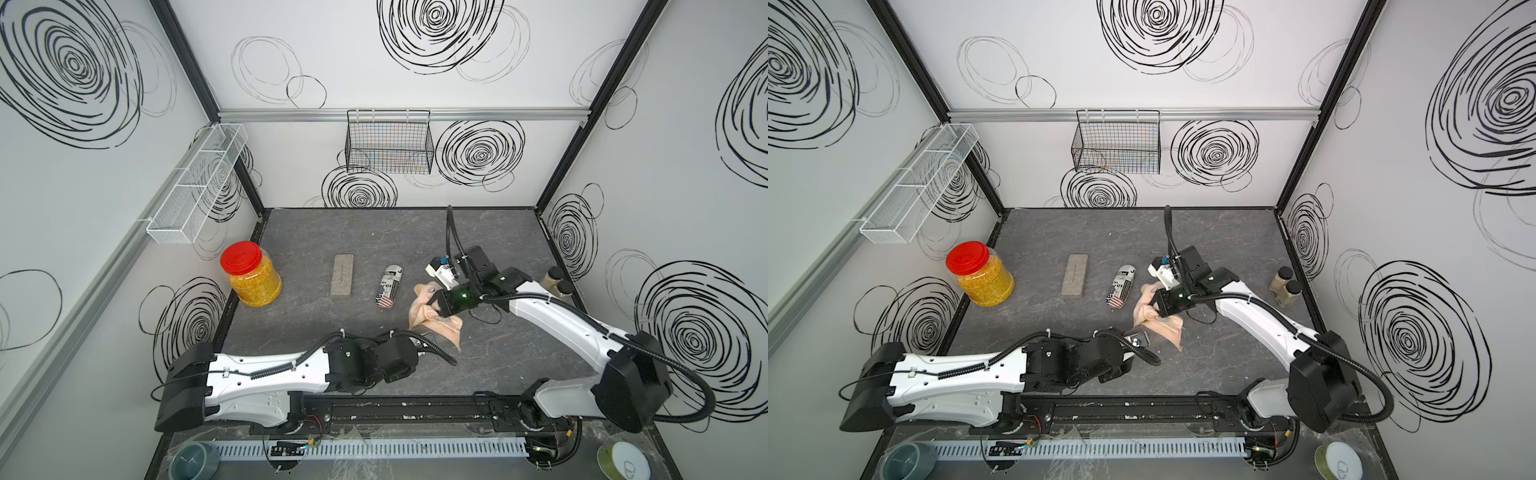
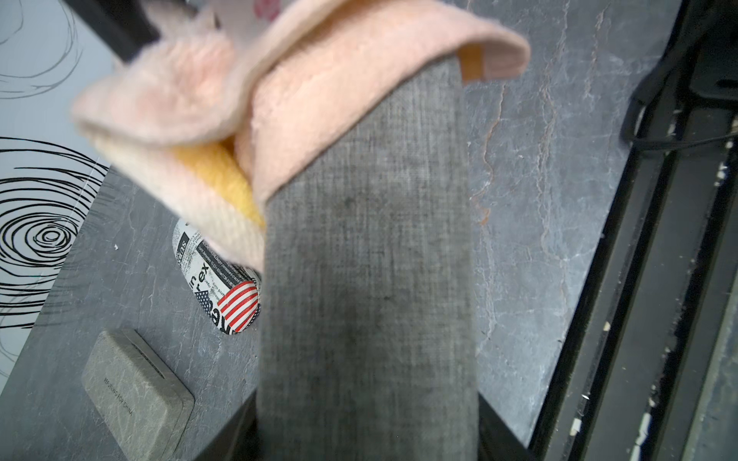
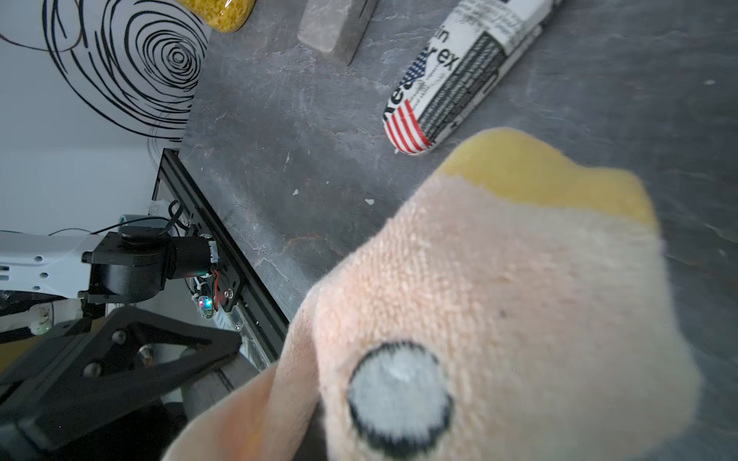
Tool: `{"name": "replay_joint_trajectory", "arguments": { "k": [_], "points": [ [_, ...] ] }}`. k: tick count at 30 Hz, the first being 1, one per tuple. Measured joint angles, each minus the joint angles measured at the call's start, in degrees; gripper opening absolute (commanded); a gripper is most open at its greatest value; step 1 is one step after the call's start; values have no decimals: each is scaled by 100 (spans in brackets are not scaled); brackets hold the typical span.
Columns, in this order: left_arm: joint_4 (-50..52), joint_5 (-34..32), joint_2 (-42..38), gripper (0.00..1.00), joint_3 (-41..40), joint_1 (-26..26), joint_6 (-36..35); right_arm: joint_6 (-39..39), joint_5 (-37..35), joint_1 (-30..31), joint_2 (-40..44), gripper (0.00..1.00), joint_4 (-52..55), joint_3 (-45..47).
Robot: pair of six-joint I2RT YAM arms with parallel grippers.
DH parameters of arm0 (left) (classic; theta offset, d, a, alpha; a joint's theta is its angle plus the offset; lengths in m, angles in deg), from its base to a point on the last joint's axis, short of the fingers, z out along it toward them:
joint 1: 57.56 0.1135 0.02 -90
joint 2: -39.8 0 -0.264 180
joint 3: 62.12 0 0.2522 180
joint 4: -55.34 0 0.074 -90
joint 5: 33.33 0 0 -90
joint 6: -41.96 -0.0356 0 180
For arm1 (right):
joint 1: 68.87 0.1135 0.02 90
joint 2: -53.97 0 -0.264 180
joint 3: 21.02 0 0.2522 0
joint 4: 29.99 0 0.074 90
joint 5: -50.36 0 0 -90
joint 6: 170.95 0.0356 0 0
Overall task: Wipe the eyeglass case
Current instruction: Wipe the dirt from the eyeglass case, then place the eyeglass case at the center of the board.
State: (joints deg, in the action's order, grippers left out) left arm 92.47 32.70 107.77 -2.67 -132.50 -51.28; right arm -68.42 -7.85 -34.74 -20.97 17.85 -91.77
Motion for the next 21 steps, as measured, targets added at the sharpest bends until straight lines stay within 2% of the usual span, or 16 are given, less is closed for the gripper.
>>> {"name": "replay_joint_trajectory", "arguments": {
  "k": [5,9,15,21],
  "points": [
    [-33,70,59,60,0,162,72,24,-197,-404,634,0,87,317],
    [-55,111,122,61,0,313,378,192,-717,-874,1060,0,103,643],
    [-125,214,678,63,-20,339,1552,610,-1707,-1368,1985,0,-79,1414],
    [-385,216,1327,62,-278,284,2927,793,-1840,-1375,2577,0,-647,2039]
  ]
}}
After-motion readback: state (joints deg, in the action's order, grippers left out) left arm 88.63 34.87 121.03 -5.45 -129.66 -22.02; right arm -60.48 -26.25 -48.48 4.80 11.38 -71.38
